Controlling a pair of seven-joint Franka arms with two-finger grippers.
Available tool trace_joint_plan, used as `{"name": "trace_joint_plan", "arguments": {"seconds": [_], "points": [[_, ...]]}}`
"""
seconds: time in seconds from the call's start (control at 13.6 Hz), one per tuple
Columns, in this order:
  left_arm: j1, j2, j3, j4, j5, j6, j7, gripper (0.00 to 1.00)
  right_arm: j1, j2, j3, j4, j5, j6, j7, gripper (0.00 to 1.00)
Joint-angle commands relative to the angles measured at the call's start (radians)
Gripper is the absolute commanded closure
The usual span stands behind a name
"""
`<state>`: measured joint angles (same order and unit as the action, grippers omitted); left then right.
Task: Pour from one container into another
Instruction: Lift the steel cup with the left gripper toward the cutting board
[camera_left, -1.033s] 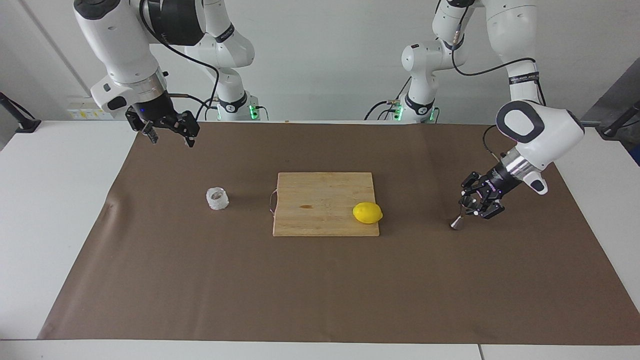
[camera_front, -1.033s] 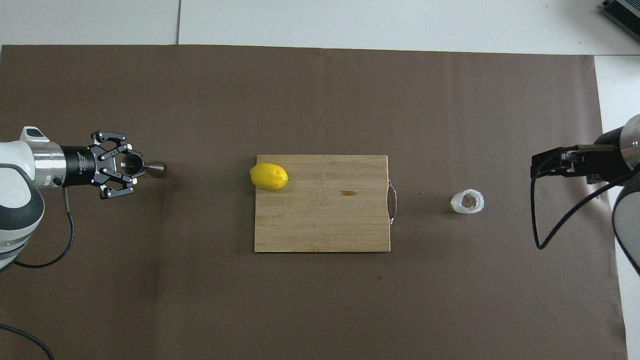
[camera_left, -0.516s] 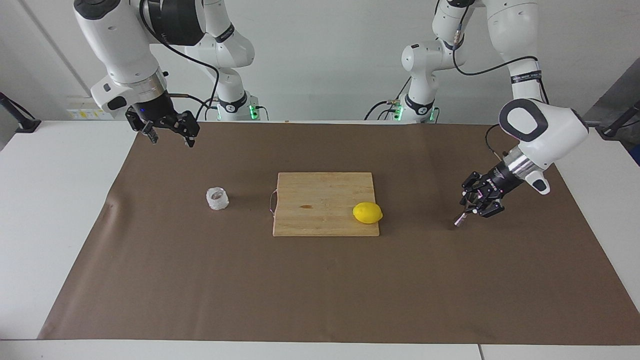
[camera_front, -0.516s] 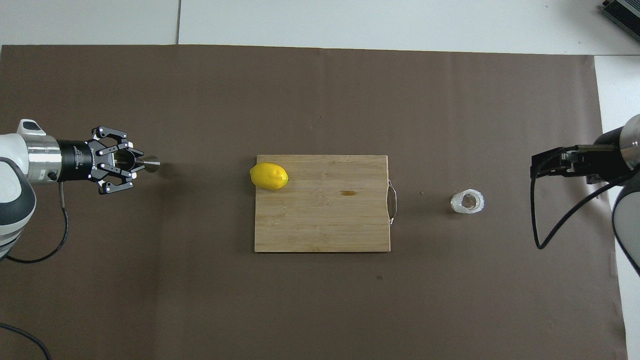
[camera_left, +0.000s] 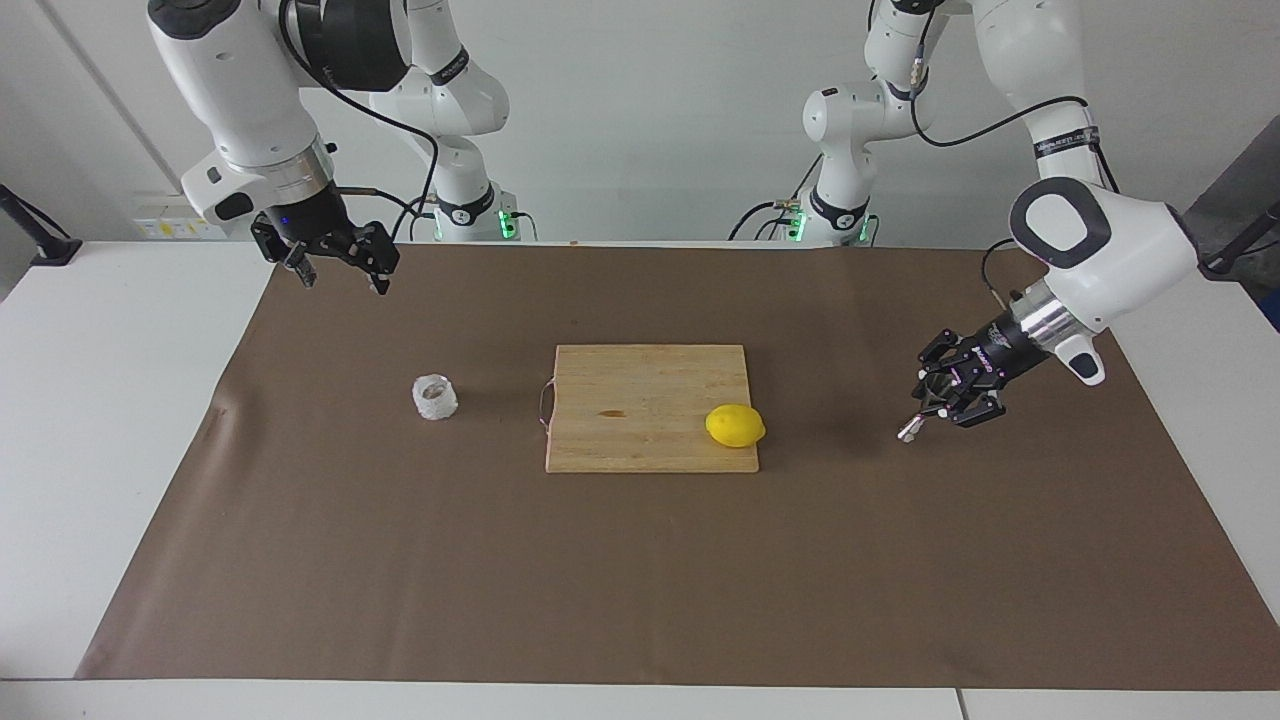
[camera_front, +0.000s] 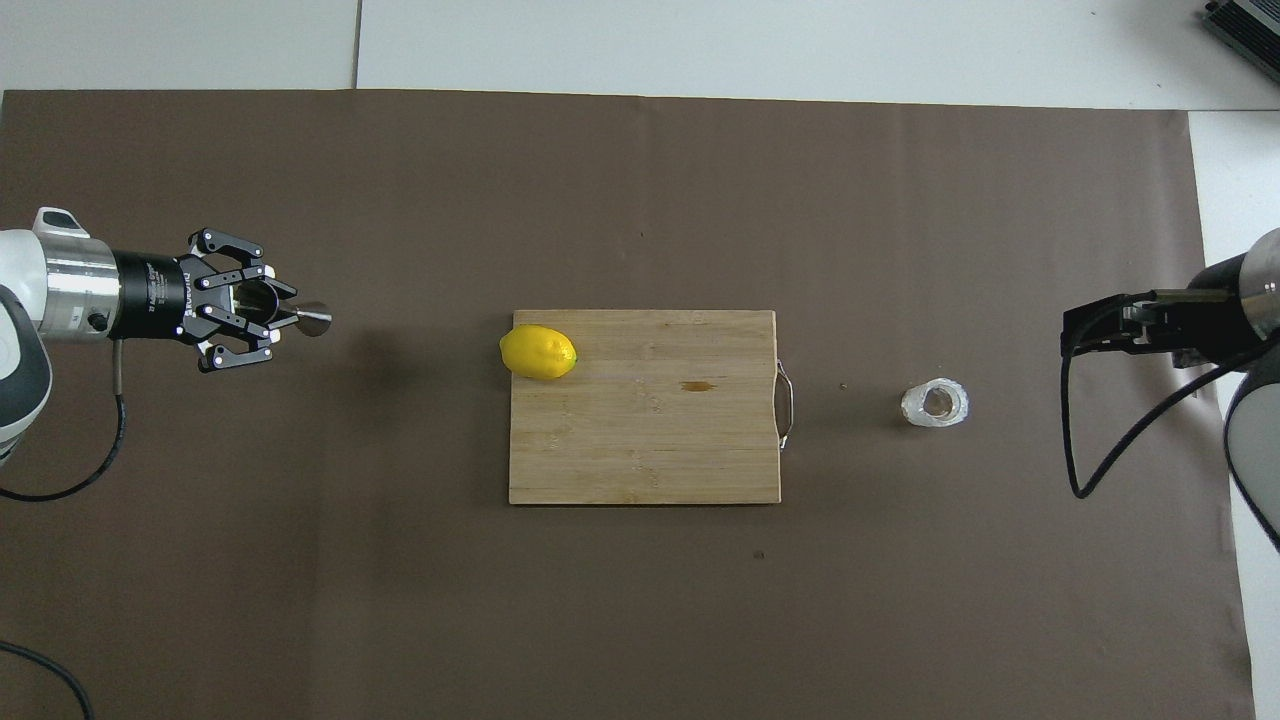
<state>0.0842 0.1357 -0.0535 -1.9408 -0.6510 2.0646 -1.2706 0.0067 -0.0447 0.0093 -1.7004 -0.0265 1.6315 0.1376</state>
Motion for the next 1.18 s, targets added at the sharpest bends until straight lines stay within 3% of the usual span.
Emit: {"name": "trace_joint_plan", "arguments": {"seconds": [0.0,0.44,1.11], "points": [[-0.037,0.007,0.009,0.054,0.022,-0.056,-0.087,1.00,-0.004,-0.018,0.003,-0.016,0.003,-0.004,0.025,0.00],[-0.210,0.009,0.003,0.083,0.014,-0.011,-0.277,1.00,-0.005,-0.018,0.003,-0.016,0.003,-0.004,0.023,0.00],[-0.605,0.030,0.001,0.036,-0.009,0.333,-0.567,1.00,-0.004,-0.020,0.003,-0.016,0.003,-0.004,0.025,0.00]]}}
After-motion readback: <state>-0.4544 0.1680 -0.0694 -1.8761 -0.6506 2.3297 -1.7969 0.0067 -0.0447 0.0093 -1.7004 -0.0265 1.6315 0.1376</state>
